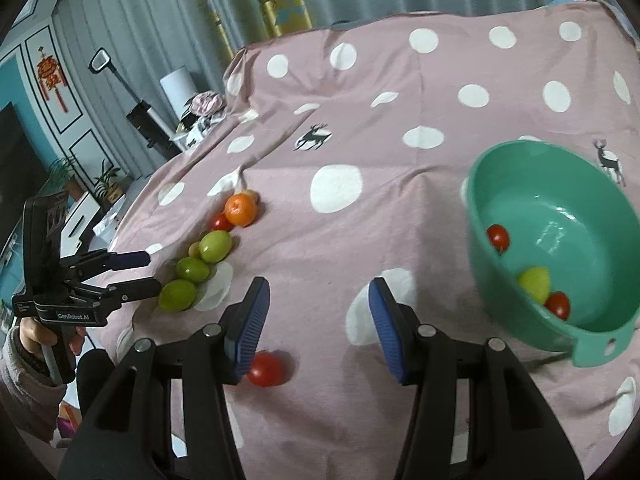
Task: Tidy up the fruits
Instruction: 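Move the right tool to a red tomato while the left tool approaches a green mango, then grasp the red tomato with the right tool while the left tool grasps the green mango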
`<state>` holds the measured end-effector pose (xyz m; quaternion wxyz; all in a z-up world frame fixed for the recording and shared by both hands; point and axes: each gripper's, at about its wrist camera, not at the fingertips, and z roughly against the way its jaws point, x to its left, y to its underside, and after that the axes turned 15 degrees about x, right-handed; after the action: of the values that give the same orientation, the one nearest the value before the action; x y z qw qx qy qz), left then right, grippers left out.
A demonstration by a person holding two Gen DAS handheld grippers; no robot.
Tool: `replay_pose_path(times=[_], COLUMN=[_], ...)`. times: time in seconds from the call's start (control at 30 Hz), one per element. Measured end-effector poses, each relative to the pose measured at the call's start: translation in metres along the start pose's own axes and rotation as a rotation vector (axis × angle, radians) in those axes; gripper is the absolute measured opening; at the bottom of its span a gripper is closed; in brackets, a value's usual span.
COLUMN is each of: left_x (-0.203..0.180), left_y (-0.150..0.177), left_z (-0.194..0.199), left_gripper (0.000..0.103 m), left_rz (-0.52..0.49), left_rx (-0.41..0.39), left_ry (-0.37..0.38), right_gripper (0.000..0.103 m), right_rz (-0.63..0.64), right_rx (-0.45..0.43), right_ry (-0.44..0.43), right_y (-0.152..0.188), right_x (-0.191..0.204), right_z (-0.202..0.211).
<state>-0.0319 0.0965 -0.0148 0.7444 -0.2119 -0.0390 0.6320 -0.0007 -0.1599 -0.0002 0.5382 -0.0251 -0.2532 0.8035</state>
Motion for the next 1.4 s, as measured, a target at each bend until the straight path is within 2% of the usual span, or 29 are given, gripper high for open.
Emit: replay_pose_path(times=[0.27, 0.5, 0.87, 1.07, 1.23, 1.4], left_x=[0.014, 0.019, 0.017, 0.012, 0.012, 0.004], left_y=[0.001, 0.000, -0.011, -0.032, -0.051, -0.064], left_z=[-0.003, -0.004, -0.014, -0.020, -0.030, -0.047], left_gripper=[0.076, 0.076, 0.076, 0.076, 0.073, 0.069], left_rz=[0.044, 0.046, 0.026, -0.003, -0.019, -0.075], left_rx=[-0.003, -0.014, -0.005, -0.013, 0.007, 0.065], left_ry=[0.035, 0.053, 0.056, 0.048, 0.009, -0.022], right_gripper=[0.052, 0.051, 0.031, 0.030, 0.030, 0.030], right_rz=[0.062, 0.098, 0.145, 0.148, 0.147, 0.131], right_rx=[0.101, 0.194, 0.292, 0.282, 0.271, 0.247], right_ry=[-0.049, -0.050, -0.064, -0.063, -0.076, -0.104], right_y=[0.004, 0.021, 0.027, 0.026, 0.025, 0.022], right_x=[0.017, 0.025, 0.037, 0.035, 0.034, 0.029], right_z=[-0.025, -0.044, -0.068, -0.070, -0.070, -0.065])
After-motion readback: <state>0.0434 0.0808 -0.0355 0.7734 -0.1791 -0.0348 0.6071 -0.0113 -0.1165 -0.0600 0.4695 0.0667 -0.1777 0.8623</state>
